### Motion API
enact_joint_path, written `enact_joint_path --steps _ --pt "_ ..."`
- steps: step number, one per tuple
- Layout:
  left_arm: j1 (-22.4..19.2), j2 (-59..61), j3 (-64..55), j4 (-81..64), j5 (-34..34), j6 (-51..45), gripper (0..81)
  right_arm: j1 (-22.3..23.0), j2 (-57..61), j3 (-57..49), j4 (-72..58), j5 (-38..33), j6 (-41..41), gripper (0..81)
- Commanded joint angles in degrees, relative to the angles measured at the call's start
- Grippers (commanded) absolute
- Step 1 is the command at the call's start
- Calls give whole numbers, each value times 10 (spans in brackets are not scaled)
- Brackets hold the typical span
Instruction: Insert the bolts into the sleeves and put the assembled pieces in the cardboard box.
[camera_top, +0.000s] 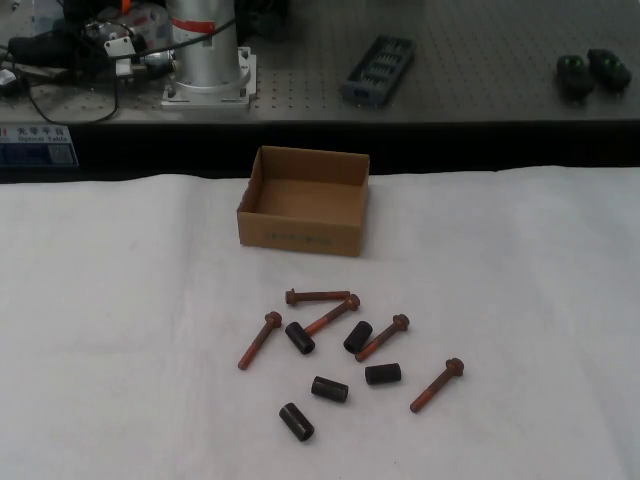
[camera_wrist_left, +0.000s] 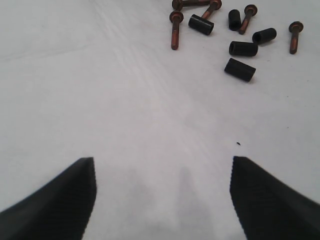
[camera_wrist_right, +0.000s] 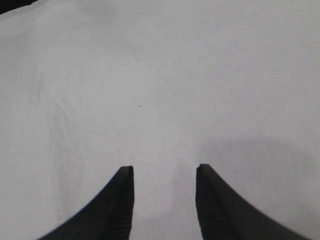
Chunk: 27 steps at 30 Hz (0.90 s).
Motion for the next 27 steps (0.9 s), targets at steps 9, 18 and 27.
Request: enact_joint_path --steps 9,18,27 --pt "1 0 -2 40 -1 10 545 -3 -1 -5 -6 1 0 314" --pt "1 0 -2 3 62 -154 545 -3 -1 -5 -6 1 0 314" --pt "1 0 -2 -98 74 -562 545 -3 -1 -5 -28 -101 282 314"
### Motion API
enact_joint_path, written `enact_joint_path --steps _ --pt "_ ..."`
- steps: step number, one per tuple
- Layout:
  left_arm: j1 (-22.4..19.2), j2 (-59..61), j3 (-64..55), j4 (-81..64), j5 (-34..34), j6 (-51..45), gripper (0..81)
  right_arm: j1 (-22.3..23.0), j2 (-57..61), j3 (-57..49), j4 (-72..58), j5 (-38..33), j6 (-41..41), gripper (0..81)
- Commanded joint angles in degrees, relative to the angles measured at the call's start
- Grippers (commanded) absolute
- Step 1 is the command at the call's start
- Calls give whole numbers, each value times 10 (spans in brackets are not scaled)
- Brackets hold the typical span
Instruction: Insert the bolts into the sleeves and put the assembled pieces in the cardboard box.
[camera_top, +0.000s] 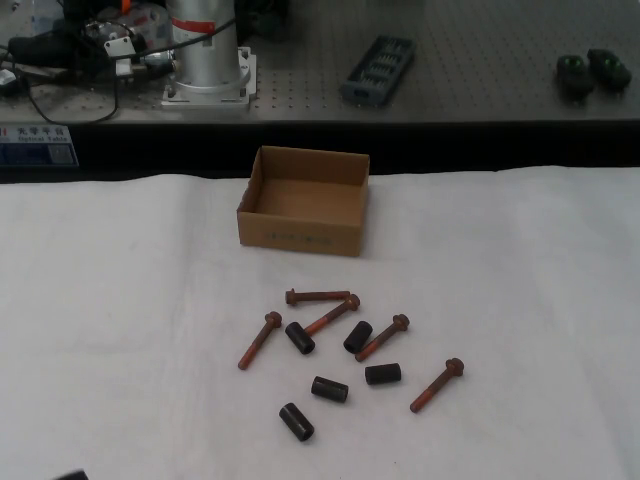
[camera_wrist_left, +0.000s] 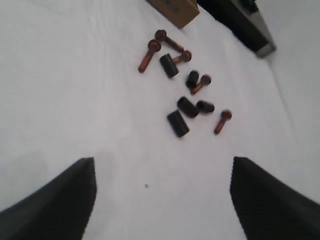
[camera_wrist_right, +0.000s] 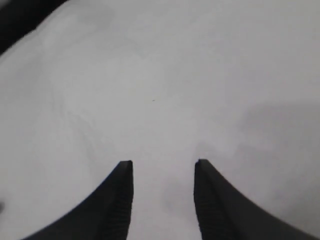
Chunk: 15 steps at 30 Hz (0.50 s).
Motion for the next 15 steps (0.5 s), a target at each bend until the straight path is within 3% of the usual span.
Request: enact_joint_path --steps 1,7,15 --pt "1 0 -7 -19 7 -114 545 -3 -1 -5 -33 -94 134 314" --pt "1 0 -7 -19 4 -173 545 -3 -1 -5 -104 -226 197 314" --pt "1 0 -7 -19 1 -174 545 3 27 -5 -186 -272 208 314"
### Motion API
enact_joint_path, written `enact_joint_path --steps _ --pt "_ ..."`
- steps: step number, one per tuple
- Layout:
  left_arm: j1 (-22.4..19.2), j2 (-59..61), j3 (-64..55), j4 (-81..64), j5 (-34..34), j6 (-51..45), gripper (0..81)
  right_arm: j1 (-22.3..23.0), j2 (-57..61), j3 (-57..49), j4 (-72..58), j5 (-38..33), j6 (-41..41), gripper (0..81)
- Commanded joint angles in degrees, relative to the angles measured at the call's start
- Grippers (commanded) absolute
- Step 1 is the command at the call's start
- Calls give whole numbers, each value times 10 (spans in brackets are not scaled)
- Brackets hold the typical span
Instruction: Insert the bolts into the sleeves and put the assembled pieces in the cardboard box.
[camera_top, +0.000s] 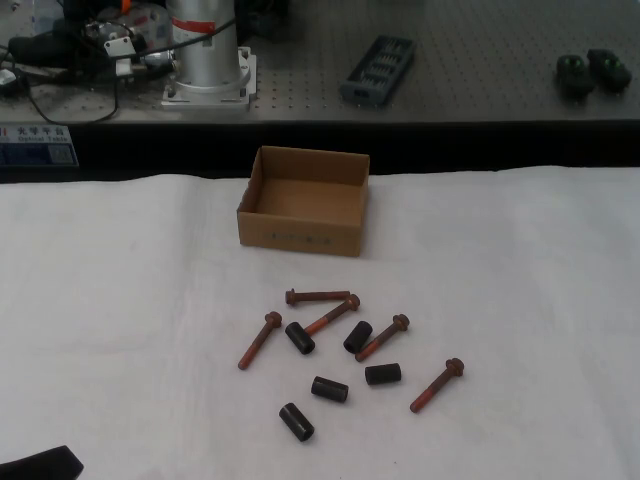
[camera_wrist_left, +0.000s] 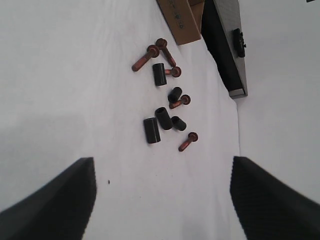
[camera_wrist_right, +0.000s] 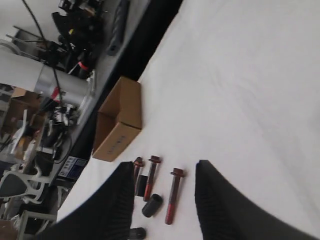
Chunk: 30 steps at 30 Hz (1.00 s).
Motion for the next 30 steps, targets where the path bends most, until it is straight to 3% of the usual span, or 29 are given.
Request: enact_joint_path --steps 1,9,21,30 --pt "1 0 -7 -12 0 -4 545 7 48 -5 -57 -39 3 312" --pt "1 0 -7 -12 0 -4 545 72 264 -44 -171 -54 3 284" --pt "1 0 -7 -7 0 -4 545 254 685 -274 -213 -18 13 284" --pt "1 0 -7 -7 0 -4 545 282 867 -415 -85 4 24 284"
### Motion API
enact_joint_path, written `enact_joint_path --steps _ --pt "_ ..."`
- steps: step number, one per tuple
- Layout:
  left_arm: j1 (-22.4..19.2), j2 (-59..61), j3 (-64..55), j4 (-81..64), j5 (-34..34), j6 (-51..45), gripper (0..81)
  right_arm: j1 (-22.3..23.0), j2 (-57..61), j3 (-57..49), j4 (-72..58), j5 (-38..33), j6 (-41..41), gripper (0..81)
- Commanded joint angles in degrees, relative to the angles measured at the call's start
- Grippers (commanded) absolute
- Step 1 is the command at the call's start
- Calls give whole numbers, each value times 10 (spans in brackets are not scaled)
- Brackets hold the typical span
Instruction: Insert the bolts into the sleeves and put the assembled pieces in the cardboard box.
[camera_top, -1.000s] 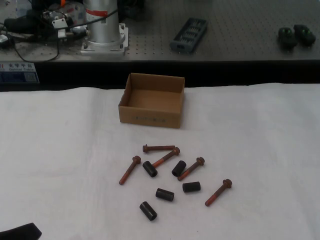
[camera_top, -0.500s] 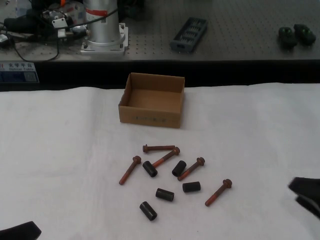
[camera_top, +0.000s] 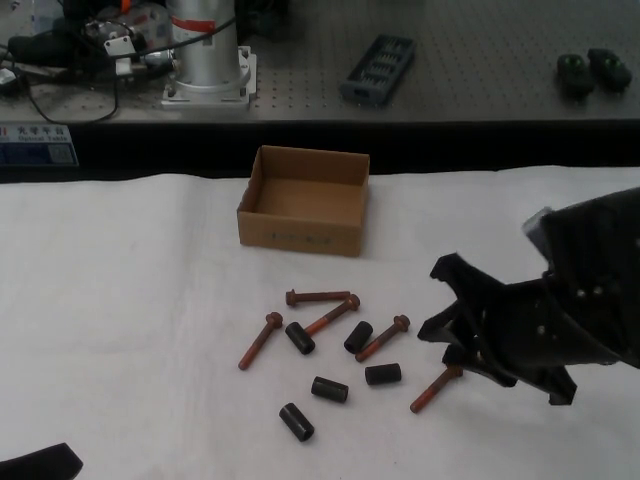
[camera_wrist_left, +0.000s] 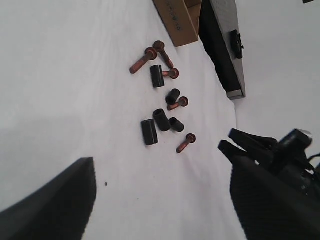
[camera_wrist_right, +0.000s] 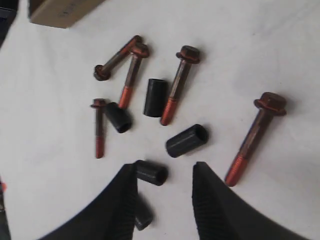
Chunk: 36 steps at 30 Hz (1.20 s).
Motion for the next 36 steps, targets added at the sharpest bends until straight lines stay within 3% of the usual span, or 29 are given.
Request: enact_joint_path --steps 1,8,17,22,36 --pt "1 0 -7 0 0 -2 545 1 30 -23 40 -1 1 284" --pt "1 0 -7 0 0 -2 545 1 33 -21 26 -30 1 284" --pt "1 0 -7 0 0 -2 545 1 36 -21 26 36 18 284" --pt "1 0 -7 0 0 -2 545 1 58 -25 28 35 55 284" --pt "1 0 -7 0 0 1 545 1 126 -106 118 60 48 256"
